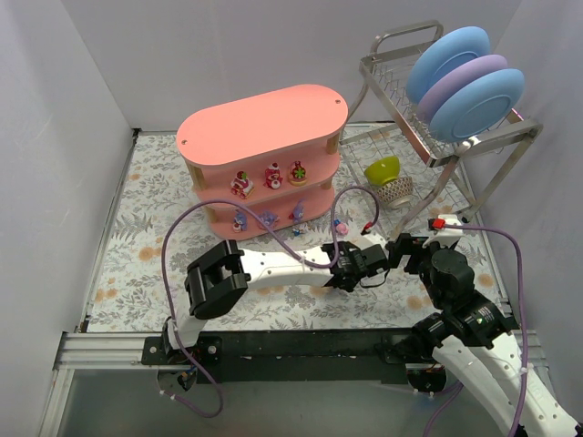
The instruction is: Place and organize the plastic toys onto the shelf
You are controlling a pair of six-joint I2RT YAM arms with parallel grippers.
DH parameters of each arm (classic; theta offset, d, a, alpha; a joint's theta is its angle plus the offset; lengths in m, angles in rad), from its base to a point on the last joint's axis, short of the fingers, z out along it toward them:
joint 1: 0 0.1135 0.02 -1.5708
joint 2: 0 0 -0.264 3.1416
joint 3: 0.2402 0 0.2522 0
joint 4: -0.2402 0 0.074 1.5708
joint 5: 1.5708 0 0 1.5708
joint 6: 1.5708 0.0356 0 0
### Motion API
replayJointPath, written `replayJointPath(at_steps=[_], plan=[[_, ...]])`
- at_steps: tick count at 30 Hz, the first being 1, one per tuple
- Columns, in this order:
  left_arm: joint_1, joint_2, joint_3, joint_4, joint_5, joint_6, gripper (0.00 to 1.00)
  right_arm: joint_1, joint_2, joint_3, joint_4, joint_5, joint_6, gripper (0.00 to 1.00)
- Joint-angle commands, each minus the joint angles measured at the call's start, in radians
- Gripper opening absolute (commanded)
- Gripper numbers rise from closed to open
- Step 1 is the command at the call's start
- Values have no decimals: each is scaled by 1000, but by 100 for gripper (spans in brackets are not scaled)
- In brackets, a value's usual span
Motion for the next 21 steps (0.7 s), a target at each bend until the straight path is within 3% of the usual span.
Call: replayJointPath(at_steps=[1,10,21], plan=[[-6,-180,2,-11,-177,-51,0,6,-26,6,68,1,9,93],[-6,-340,86,-11,-409,9,0,6,-43,2,74,8,7,92],[3,-355,378,181,-639,392,0,6,-20,0,88,-34,-8,93]])
